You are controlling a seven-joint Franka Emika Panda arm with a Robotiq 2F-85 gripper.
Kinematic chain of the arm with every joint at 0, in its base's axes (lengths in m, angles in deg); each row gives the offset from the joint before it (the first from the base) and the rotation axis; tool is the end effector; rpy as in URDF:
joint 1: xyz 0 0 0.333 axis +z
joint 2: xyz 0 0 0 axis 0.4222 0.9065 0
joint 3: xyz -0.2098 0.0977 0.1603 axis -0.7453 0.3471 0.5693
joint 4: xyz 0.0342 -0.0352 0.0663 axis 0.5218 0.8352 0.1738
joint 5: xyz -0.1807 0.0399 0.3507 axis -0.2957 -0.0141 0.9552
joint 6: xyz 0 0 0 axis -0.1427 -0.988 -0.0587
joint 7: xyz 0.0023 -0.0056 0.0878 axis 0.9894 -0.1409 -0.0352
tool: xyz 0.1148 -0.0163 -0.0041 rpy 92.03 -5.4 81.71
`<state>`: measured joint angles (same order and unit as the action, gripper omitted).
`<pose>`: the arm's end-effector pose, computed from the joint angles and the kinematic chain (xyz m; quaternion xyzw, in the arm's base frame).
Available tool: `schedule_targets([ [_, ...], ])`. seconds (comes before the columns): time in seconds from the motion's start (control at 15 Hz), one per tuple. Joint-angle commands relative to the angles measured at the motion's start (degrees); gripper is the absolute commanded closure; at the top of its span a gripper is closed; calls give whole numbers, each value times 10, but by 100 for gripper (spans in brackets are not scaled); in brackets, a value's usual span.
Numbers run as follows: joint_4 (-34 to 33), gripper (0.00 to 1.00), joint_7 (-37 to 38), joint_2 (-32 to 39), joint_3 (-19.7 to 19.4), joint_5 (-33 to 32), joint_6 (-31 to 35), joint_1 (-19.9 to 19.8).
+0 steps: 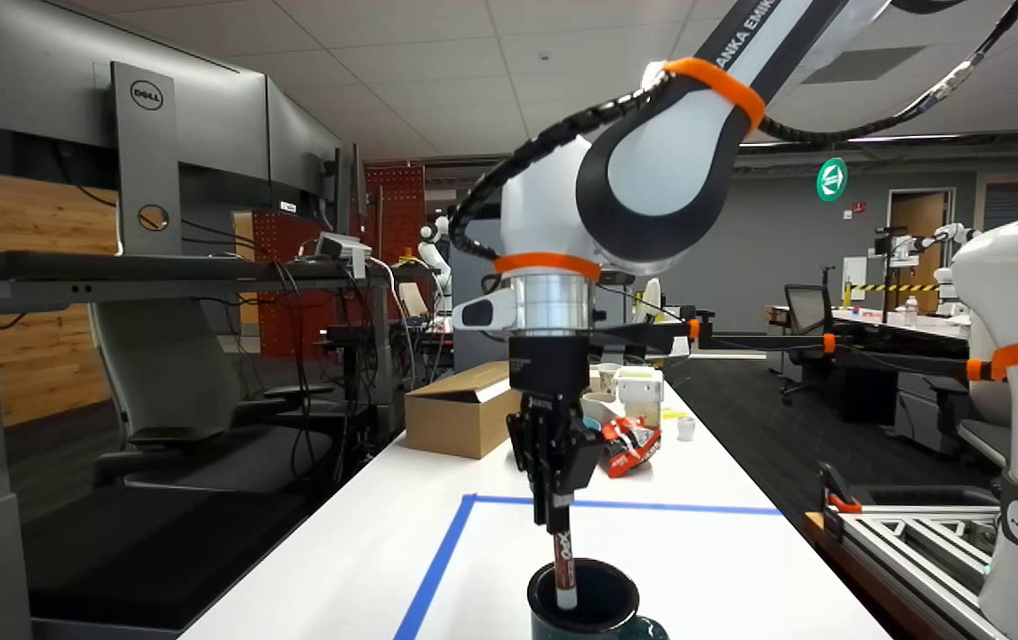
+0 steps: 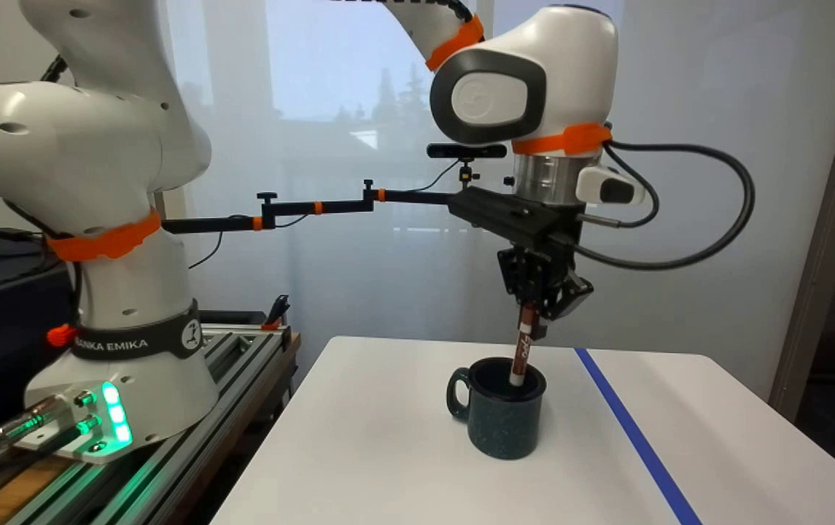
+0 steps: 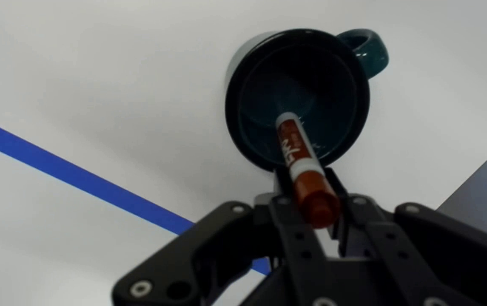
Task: Remove the marker from the mug cup and place it on the table
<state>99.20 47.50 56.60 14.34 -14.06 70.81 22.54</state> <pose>0.4863 -0.0021 0.2478 -0.9597 -0.2749 -0.0263 0.0512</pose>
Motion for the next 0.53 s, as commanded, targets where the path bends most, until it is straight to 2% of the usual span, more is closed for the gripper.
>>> schedule_targets([
  [0.0, 4, 95, 61, -93, -22, -35, -89, -1],
  [0.07, 0, 95, 70, -112, -33, -40, -110, -5],
  [0.2, -5, 95, 97, -142, -59, -57, -88, -18],
  [0.27, -9, 95, 103, -149, -72, -70, -67, -25],
  [0.47, -17, 95, 91, -135, -110, -45, 17, -27],
])
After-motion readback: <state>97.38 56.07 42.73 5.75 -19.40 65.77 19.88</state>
